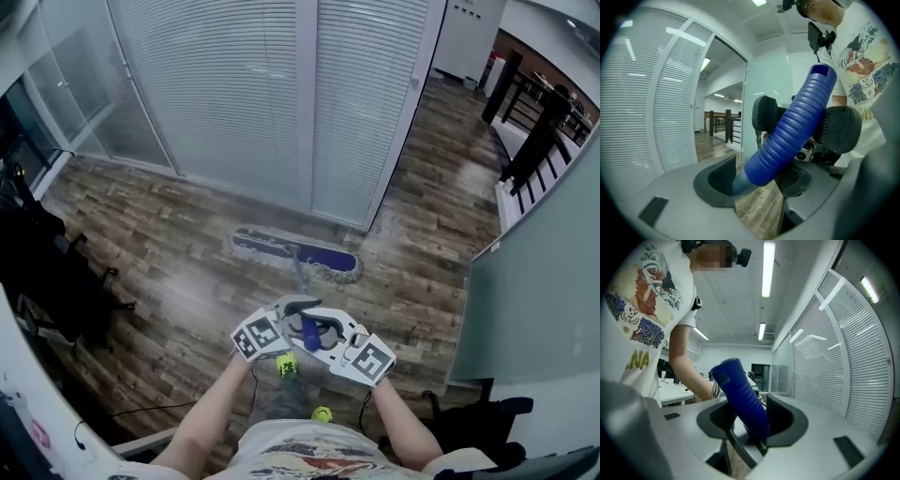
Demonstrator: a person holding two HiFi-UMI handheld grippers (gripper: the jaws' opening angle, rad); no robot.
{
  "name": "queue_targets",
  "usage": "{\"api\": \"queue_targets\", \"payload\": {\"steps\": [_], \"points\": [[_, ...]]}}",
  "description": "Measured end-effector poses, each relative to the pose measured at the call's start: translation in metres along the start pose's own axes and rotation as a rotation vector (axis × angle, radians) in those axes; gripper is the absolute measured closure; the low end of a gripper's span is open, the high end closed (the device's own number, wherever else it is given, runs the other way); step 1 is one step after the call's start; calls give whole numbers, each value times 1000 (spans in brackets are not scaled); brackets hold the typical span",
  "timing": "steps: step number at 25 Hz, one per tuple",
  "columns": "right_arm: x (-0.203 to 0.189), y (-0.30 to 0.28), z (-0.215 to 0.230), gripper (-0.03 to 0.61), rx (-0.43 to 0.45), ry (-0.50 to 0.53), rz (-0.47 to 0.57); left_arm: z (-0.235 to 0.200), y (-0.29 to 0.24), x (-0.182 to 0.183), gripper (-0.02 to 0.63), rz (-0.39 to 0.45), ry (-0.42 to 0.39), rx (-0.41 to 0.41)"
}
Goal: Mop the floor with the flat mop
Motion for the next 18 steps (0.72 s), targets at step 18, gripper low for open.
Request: {"api": "queue_targets", "payload": {"steps": [18], "points": [[-3,131,-169,388,50,-38,-20,208,-42,-32,393,-46,-4,-9]]}}
Point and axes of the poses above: the fingertips, and each gripper's own axes: y backward along the fingers, z to its right, x out of its top, the point moved 2 cm from there along y, backward along the fingers, and after that the axes turned 10 degrees about -x, right-handed, at the moved point
